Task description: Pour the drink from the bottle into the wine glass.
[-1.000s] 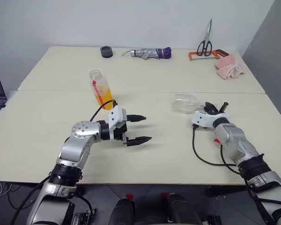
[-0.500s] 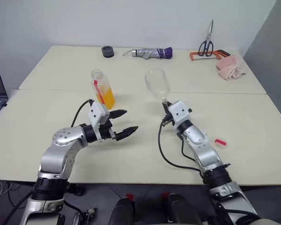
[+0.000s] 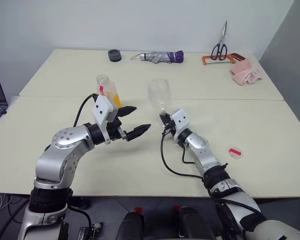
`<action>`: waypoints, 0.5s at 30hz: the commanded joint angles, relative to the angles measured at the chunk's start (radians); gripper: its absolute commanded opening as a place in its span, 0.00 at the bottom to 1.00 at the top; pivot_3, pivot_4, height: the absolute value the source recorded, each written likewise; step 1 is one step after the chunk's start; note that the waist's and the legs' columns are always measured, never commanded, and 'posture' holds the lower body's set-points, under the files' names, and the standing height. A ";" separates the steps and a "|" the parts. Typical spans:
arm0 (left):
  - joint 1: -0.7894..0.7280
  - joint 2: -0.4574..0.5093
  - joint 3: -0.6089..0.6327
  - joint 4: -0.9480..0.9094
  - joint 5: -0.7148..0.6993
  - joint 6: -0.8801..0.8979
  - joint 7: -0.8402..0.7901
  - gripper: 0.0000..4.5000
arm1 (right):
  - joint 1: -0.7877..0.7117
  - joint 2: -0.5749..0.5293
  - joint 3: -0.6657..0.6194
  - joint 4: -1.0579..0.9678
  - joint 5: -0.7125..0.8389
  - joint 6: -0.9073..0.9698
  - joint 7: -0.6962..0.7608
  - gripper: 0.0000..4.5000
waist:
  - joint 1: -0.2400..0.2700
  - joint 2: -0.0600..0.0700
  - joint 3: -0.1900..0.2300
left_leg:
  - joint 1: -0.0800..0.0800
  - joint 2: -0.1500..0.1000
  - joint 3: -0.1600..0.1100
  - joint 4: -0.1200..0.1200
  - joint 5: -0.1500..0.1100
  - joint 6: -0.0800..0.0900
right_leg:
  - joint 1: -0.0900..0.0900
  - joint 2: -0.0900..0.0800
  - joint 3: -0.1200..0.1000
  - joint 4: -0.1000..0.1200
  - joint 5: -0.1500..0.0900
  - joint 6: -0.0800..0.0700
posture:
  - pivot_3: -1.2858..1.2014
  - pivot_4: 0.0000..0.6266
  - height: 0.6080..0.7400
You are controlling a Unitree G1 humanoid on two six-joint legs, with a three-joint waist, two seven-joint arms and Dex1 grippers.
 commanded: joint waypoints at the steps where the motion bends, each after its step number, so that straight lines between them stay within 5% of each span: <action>1: 0.002 0.016 0.021 -0.018 -0.016 -0.016 -0.011 1.00 | 0.053 -0.031 0.022 -0.003 -0.027 0.020 0.026 0.02 | 0.001 0.000 0.000 | 0.000 0.000 0.000 0.000 0.000 0.000 | 0.000 0.000 0.000 0.000 0.000 0.000 | 0.52 0.24 1.00; 15: 0.047 0.059 0.062 0.081 0.011 -0.128 -0.042 1.00 | -0.077 0.060 -0.027 0.121 0.050 -0.018 0.078 0.02 | -0.012 0.000 0.000 | 0.001 0.001 0.000 0.000 0.000 0.000 | 0.000 0.001 0.000 0.000 0.000 0.000 | 0.52 0.24 1.00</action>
